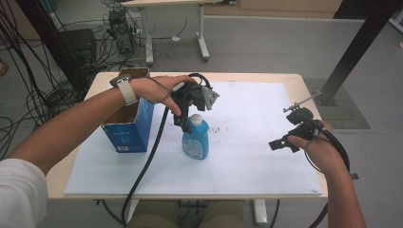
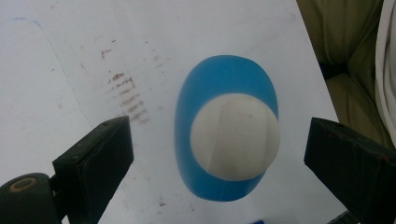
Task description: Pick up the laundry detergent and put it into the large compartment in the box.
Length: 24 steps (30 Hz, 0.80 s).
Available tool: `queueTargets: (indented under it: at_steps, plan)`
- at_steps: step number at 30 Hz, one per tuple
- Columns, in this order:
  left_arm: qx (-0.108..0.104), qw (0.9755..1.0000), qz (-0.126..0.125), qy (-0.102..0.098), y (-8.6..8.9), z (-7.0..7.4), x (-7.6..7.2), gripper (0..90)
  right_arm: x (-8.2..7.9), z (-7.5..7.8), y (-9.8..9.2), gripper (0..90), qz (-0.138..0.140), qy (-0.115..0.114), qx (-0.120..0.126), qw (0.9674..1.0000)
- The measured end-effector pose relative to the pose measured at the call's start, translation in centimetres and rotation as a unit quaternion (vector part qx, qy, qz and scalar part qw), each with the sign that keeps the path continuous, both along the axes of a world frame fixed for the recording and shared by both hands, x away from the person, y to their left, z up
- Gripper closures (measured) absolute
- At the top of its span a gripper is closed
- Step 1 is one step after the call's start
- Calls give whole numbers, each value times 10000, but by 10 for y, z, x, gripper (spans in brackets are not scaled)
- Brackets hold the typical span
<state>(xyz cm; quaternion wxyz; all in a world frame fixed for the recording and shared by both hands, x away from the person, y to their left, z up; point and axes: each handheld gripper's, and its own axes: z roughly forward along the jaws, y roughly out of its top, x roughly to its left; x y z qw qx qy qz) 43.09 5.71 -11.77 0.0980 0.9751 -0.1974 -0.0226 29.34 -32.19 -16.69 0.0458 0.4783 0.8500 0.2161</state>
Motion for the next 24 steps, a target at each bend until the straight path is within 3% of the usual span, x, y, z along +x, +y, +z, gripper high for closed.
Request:
queueTargets:
  at_steps: [24]
  plan:
    - [-33, 10000, 27, 10, 3, -1, 1, 89, 0, -1, -1, 87, 2, -12, 5, 10000]
